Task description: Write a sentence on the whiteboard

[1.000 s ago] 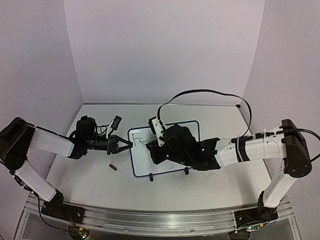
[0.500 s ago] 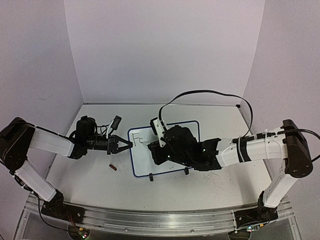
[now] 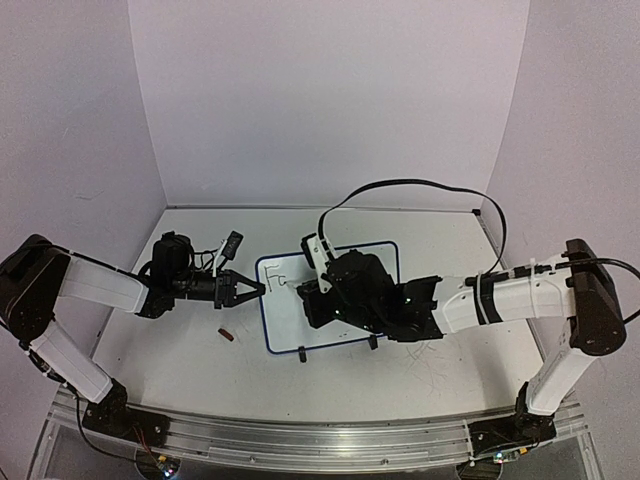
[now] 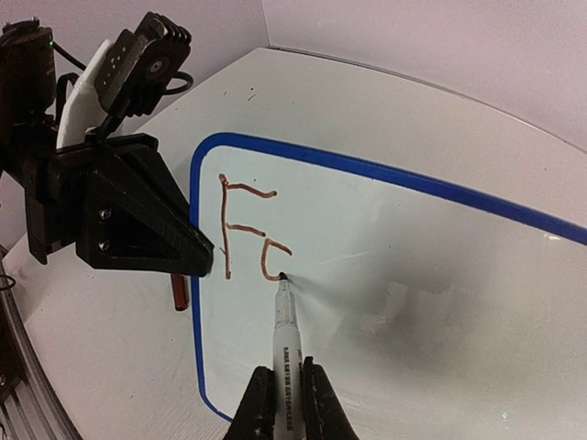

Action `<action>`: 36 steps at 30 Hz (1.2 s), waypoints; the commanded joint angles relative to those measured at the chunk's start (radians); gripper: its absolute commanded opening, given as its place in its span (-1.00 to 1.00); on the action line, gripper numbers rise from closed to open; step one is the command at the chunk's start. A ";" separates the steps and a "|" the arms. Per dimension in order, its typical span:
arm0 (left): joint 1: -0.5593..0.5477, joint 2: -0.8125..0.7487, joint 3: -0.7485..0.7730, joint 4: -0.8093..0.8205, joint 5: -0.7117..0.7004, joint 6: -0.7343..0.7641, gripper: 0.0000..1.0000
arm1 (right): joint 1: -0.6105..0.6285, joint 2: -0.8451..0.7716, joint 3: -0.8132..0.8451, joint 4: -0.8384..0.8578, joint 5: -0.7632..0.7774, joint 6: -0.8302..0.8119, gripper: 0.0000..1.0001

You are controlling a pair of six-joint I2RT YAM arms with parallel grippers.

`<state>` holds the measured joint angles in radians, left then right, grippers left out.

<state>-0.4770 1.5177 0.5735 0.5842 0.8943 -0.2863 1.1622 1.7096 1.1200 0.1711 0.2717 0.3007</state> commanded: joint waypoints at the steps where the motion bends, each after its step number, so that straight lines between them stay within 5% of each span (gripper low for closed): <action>1: 0.000 -0.025 0.021 0.011 0.022 0.009 -1.00 | -0.013 -0.018 0.042 0.006 0.080 -0.011 -1.00; 36: -0.001 -0.022 0.025 0.006 0.024 0.011 -1.00 | -0.010 -0.042 -0.033 -0.012 0.017 0.046 -1.00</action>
<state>-0.4770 1.5177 0.5735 0.5765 0.8944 -0.2860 1.1610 1.7060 1.1103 0.1729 0.2666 0.3224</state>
